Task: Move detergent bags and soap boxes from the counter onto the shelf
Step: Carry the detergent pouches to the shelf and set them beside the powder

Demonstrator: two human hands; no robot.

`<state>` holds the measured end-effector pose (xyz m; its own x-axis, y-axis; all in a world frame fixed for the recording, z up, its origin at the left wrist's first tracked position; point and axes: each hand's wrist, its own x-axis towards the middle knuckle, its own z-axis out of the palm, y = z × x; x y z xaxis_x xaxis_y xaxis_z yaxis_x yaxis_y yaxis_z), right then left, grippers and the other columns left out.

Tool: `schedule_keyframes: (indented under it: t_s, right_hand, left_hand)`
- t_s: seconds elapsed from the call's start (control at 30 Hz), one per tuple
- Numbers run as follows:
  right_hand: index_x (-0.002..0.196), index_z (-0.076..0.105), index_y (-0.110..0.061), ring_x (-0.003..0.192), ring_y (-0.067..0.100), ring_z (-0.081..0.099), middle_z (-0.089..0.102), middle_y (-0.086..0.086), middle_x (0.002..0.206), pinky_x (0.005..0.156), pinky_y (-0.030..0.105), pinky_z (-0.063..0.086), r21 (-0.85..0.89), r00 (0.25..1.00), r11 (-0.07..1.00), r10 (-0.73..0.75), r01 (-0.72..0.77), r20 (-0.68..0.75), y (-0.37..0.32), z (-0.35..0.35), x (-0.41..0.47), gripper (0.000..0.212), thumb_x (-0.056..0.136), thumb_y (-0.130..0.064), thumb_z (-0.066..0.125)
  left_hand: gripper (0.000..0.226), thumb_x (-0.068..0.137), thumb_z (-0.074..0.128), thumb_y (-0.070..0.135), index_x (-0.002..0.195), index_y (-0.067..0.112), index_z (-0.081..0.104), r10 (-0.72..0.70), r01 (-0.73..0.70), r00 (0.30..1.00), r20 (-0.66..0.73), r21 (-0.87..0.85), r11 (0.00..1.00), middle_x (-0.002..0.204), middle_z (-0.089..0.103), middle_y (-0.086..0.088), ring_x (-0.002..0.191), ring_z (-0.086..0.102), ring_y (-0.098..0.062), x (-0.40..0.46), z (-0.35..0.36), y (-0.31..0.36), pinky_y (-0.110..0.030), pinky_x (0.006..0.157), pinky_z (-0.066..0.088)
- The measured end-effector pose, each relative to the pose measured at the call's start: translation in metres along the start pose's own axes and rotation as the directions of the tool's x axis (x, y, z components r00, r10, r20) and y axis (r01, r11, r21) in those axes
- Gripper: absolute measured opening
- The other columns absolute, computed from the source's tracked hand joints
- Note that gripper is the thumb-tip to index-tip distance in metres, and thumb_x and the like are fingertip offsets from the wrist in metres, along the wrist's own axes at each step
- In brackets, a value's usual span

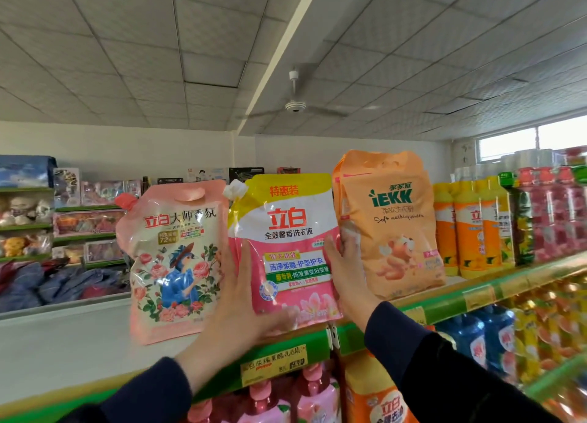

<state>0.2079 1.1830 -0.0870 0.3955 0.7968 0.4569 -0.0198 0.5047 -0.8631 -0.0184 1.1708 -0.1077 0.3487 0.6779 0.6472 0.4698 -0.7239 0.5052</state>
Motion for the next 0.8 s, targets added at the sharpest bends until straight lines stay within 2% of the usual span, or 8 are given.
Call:
schedule_keyframes:
  t_s: [0.1, 0.17, 0.27, 0.43, 0.57, 0.63, 0.73, 0.8]
  right_hand:
    - [0.152, 0.026, -0.044, 0.104, 0.023, 0.075, 0.067, 0.002, 0.131, 0.080, 0.043, 0.064, 0.028, 0.990, 0.995, 0.096, -0.100, 0.101, 0.010, -0.001, -0.010, 0.056, 0.102, -0.053, 0.049]
    - [0.155, 0.025, -0.042, 0.104, 0.022, 0.075, 0.070, 0.002, 0.129, 0.083, 0.044, 0.063, 0.021, 0.990, 0.995, 0.098, -0.101, 0.099, 0.012, -0.001, -0.009, 0.056, 0.103, -0.053, 0.045]
    - [0.155, 0.029, -0.036, 0.105, 0.023, 0.074, 0.070, 0.002, 0.127, 0.088, 0.046, 0.062, -0.042, 0.996, 0.997, 0.074, -0.072, 0.055, 0.011, 0.000, -0.006, 0.055, 0.104, -0.054, 0.039]
    - [0.155, 0.031, -0.030, 0.107, 0.024, 0.073, 0.069, 0.004, 0.129, 0.089, 0.048, 0.061, -0.100, 0.999, 0.995, 0.030, -0.029, 0.011, 0.006, 0.002, -0.006, 0.056, 0.105, -0.054, 0.035]
    - [0.160, 0.020, -0.032, 0.132, 0.030, 0.057, 0.052, 0.005, 0.151, 0.105, 0.054, 0.051, -0.214, 0.999, 0.976, -0.042, 0.037, -0.019, 0.005, 0.001, -0.015, 0.062, 0.105, -0.052, 0.039]
    - [0.158, 0.021, -0.031, 0.132, 0.027, 0.057, 0.050, 0.002, 0.152, 0.105, 0.053, 0.051, -0.268, 0.994, 0.959, -0.103, 0.091, -0.031, 0.001, -0.003, -0.020, 0.061, 0.104, -0.050, 0.043]
    - [0.157, 0.020, -0.032, 0.125, 0.026, 0.062, 0.053, 0.002, 0.149, 0.099, 0.052, 0.055, -0.294, 0.992, 0.949, -0.125, 0.116, -0.009, -0.002, -0.007, -0.026, 0.061, 0.104, -0.045, 0.048]
    - [0.158, 0.019, -0.034, 0.128, 0.024, 0.060, 0.051, 0.000, 0.151, 0.101, 0.052, 0.054, -0.316, 0.991, 0.940, -0.134, 0.126, -0.002, -0.002, -0.009, -0.032, 0.064, 0.103, -0.043, 0.051]
  left_hand:
    - [0.155, 0.051, 0.077, 0.084, 0.135, 0.052, -0.049, -0.077, 0.068, 0.994, 0.072, 0.123, 0.990, 0.153, -0.051, 0.013, 0.152, -0.025, -0.022, -0.006, 0.009, -0.005, -0.056, 0.125, 0.009]
    - [0.158, 0.057, 0.080, 0.076, 0.129, 0.045, -0.057, -0.086, 0.068, 0.990, 0.108, 0.156, 0.985, 0.150, -0.054, 0.011, 0.147, -0.037, -0.018, 0.000, 0.013, 0.001, -0.053, 0.126, -0.002]
    - [0.156, 0.063, 0.081, 0.071, 0.127, 0.043, -0.059, -0.073, 0.053, 0.988, 0.133, 0.143, 0.988, 0.147, -0.055, 0.014, 0.147, -0.037, -0.018, 0.006, 0.021, 0.004, -0.048, 0.123, -0.014]
    - [0.155, 0.064, 0.082, 0.069, 0.131, 0.045, -0.055, -0.040, 0.029, 0.991, 0.131, 0.085, 0.996, 0.132, -0.062, 0.028, 0.144, -0.041, -0.012, 0.011, 0.024, 0.000, -0.044, 0.123, -0.009]
    - [0.157, 0.060, 0.084, 0.069, 0.136, 0.044, -0.051, -0.008, 0.001, 0.998, 0.060, 0.113, 0.994, 0.140, -0.058, 0.028, 0.130, -0.050, 0.007, 0.005, 0.027, 0.002, -0.033, 0.111, -0.017]
    - [0.157, 0.056, 0.082, 0.073, 0.136, 0.046, -0.051, -0.033, 0.027, 0.999, 0.042, 0.124, 0.992, 0.148, -0.055, 0.018, 0.134, -0.049, 0.001, 0.003, 0.025, 0.003, -0.032, 0.113, -0.015]
    - [0.153, 0.058, 0.081, 0.075, 0.135, 0.051, -0.049, -0.079, 0.076, 0.997, 0.018, 0.105, 0.992, 0.159, -0.043, 0.006, 0.148, -0.032, -0.016, 0.003, 0.021, 0.007, -0.043, 0.122, 0.002]
    - [0.151, 0.062, 0.082, 0.071, 0.138, 0.051, -0.047, -0.079, 0.079, 0.997, -0.009, 0.092, 0.993, 0.163, -0.037, 0.003, 0.151, -0.027, -0.019, 0.003, 0.018, 0.009, -0.047, 0.122, 0.004]
